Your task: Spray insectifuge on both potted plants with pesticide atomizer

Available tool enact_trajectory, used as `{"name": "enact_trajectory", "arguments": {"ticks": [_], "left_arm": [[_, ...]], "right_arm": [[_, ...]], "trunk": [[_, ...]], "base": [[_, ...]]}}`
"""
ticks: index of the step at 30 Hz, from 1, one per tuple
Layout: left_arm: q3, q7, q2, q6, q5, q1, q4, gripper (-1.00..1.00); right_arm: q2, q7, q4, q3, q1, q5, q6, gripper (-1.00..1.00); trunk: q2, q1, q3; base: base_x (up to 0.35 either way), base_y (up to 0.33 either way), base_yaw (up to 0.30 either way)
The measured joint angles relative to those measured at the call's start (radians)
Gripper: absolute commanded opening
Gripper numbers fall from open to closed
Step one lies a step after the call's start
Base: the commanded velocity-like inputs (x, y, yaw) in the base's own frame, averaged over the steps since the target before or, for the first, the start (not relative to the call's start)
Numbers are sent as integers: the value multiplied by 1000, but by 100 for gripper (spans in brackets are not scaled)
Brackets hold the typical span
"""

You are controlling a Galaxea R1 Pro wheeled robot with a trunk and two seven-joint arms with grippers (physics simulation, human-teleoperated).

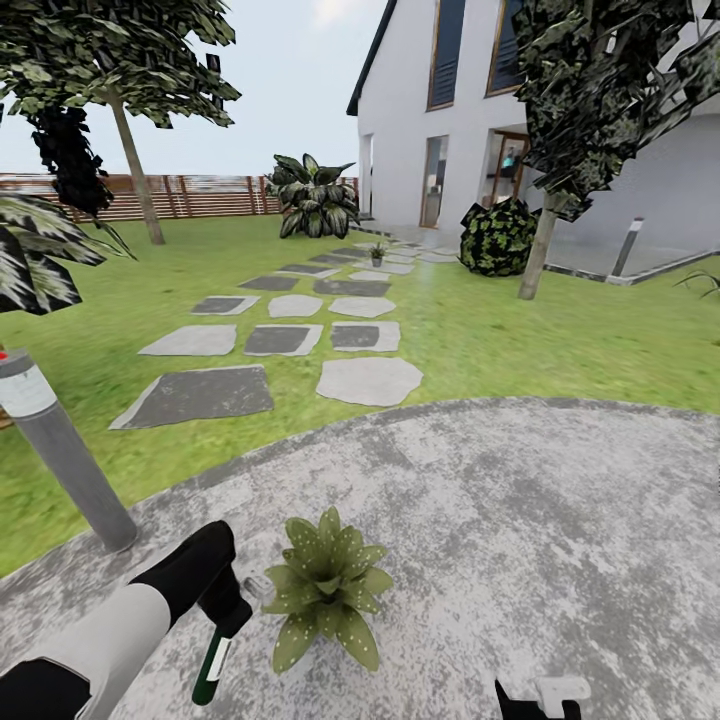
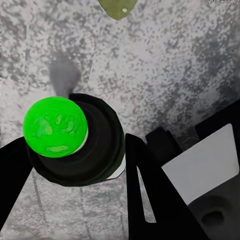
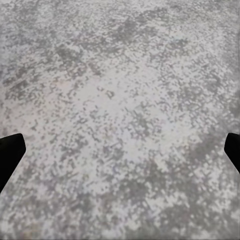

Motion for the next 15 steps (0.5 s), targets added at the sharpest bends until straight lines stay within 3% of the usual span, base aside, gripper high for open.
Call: {"name": "enact_trajectory", "arguments": {"ticks": [10, 15], "left_arm": [[3, 2, -2, 22, -1, -35, -7, -100], [4, 3, 5, 24, -3, -24, -5, -100]], "right_arm": [[0, 0, 0, 0, 0, 0, 0, 100], [0, 0, -1, 0, 0, 0, -1, 100]], "trunk": [[0, 0, 0], [0, 0, 0]], "base": [[37, 0, 0], [0, 0, 0]]}}
